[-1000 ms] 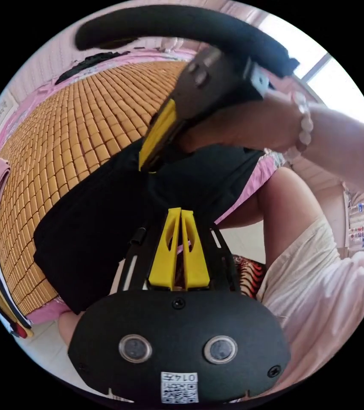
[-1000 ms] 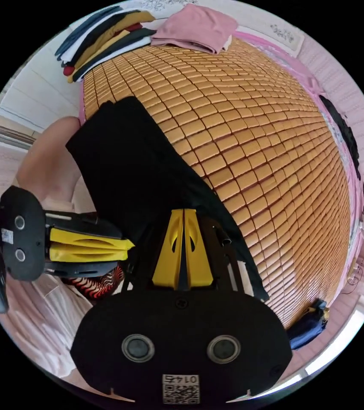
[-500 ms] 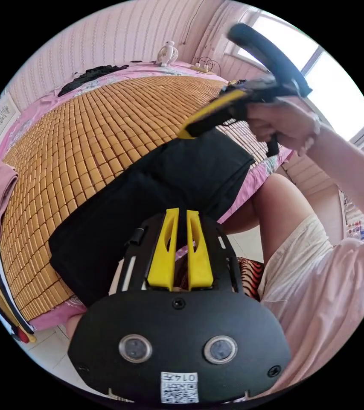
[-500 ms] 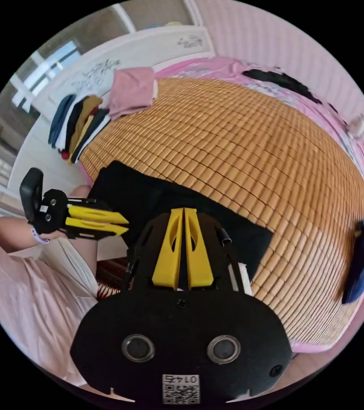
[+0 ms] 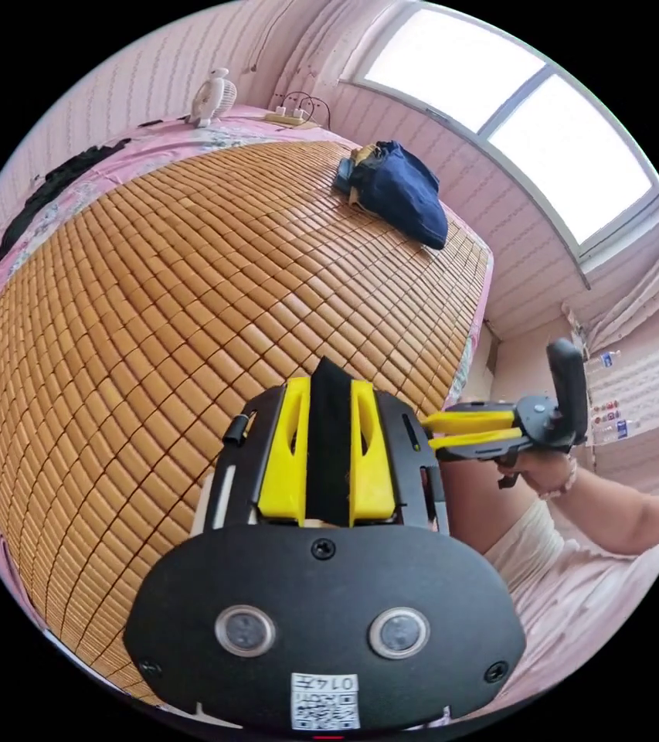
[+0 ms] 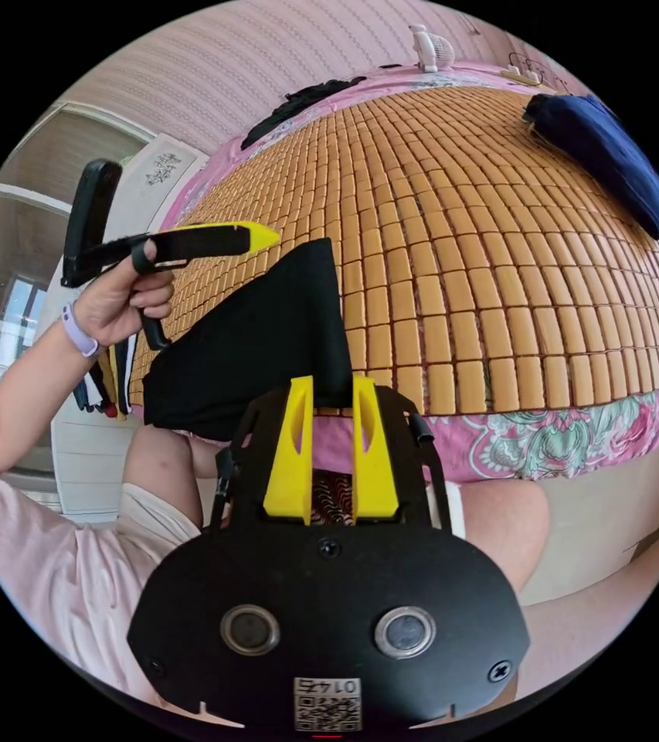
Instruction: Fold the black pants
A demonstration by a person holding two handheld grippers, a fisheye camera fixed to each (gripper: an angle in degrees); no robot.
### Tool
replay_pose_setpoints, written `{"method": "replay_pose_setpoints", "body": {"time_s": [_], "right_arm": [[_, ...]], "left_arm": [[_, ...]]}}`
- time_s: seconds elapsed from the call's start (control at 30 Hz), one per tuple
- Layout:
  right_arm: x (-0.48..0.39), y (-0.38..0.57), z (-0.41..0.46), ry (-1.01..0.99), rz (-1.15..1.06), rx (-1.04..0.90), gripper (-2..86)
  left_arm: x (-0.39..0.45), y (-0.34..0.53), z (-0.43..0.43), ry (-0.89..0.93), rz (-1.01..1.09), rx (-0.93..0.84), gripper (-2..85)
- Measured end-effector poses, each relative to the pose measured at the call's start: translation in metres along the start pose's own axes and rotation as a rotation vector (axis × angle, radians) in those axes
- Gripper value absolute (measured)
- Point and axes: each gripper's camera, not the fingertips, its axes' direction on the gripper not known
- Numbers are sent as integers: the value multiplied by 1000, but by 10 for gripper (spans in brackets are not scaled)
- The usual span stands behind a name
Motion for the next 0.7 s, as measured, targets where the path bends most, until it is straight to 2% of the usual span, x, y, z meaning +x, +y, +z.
{"method": "replay_pose_setpoints", "body": {"time_s": [0.07, 0.2, 0.27, 0.37, 0.53, 0.63, 0.7], "right_arm": [[6, 5, -2, -14, -19, 13, 49], [19, 17, -16, -61, -50, 51, 30], [24, 25, -27, -74, -56, 89, 27], [34, 37, -59, -45, -74, 174, 25], [45, 55, -129, -51, -121, 352, 24], [30, 61, -147, -74, -201, 368, 27], [0, 63, -141, -140, -331, 317, 31]], "left_arm": [[0, -23, 20, 33, -18, -69, 107], [-1, -45, 69, -62, 19, -282, 68], [-2, -49, 70, -60, 45, -288, 44], [-3, -58, 52, 52, 23, -212, 24], [16, -69, -23, 212, 79, 65, 14], [24, -48, -67, 197, 143, 166, 13], [19, -19, -91, 164, 149, 204, 15]]}}
